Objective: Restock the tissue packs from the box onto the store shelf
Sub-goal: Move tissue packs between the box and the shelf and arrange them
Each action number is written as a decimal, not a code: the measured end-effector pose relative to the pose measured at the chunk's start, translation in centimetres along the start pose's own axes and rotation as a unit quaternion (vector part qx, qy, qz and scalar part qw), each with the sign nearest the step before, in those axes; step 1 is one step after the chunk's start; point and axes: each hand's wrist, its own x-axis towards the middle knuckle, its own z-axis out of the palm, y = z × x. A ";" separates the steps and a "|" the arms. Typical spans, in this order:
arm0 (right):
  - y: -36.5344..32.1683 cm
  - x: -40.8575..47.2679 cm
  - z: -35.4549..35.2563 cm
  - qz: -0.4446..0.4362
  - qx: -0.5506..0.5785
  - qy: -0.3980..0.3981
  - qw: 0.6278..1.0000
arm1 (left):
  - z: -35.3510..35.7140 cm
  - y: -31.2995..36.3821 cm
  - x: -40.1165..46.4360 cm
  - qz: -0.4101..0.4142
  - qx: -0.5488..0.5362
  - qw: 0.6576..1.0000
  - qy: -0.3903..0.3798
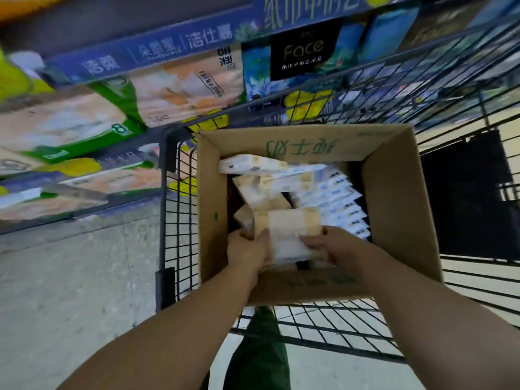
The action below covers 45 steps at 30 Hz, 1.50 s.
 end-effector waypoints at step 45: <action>-47.0 -29.6 108.8 -0.601 -0.307 -0.241 0.697 | -117.1 13.4 -3.9 0.524 -0.223 0.790 0.228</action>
